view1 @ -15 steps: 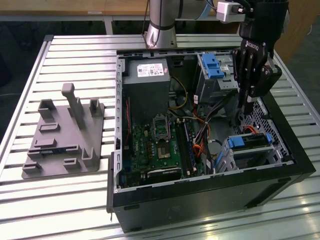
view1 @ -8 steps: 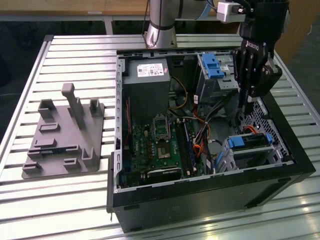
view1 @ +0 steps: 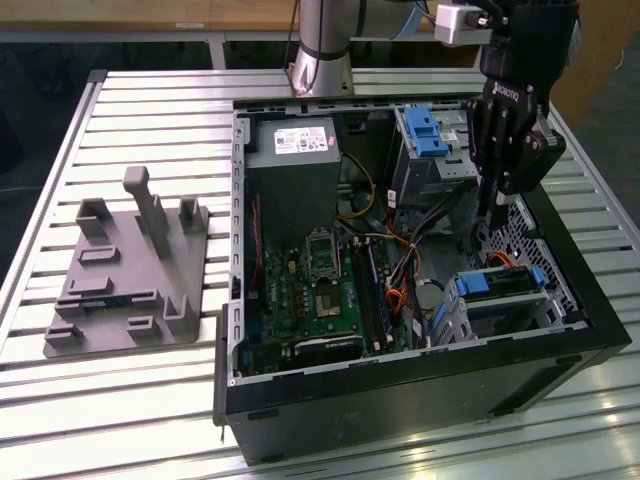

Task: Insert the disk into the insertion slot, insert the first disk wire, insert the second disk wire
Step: 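Insert the second disk wire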

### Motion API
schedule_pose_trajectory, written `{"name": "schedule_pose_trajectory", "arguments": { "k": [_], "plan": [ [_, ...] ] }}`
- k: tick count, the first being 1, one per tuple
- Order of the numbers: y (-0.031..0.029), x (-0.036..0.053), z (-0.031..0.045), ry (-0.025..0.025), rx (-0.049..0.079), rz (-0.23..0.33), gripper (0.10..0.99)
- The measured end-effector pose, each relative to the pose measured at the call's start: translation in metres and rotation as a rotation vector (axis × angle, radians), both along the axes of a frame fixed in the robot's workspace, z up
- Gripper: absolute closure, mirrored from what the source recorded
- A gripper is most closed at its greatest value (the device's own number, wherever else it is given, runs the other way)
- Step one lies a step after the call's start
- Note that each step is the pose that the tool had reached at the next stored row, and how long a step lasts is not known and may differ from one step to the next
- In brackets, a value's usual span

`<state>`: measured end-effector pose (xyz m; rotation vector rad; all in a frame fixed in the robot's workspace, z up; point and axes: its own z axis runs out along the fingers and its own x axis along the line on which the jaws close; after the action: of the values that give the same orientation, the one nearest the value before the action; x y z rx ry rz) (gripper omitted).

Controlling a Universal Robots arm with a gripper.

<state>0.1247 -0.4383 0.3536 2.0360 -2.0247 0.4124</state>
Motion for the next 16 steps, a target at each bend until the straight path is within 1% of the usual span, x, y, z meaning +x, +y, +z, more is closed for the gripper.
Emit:
{"name": "schedule_pose_trajectory", "arguments": {
  "k": [3, 5, 10, 15, 16],
  "plan": [
    [0.0, 0.0, -0.0007, -0.0016, -0.001, 0.0, 0.788],
    [0.0, 0.0, -0.0009, -0.0019, -0.002, 0.0, 0.788],
    [0.0, 0.0, -0.0009, -0.0021, -0.011, 0.0, 0.788],
    [0.0, 0.0, -0.0011, -0.0026, -0.014, 0.0, 0.788],
    [0.0, 0.0, -0.0012, -0.0029, -0.015, 0.0, 0.8]
  ]
}}
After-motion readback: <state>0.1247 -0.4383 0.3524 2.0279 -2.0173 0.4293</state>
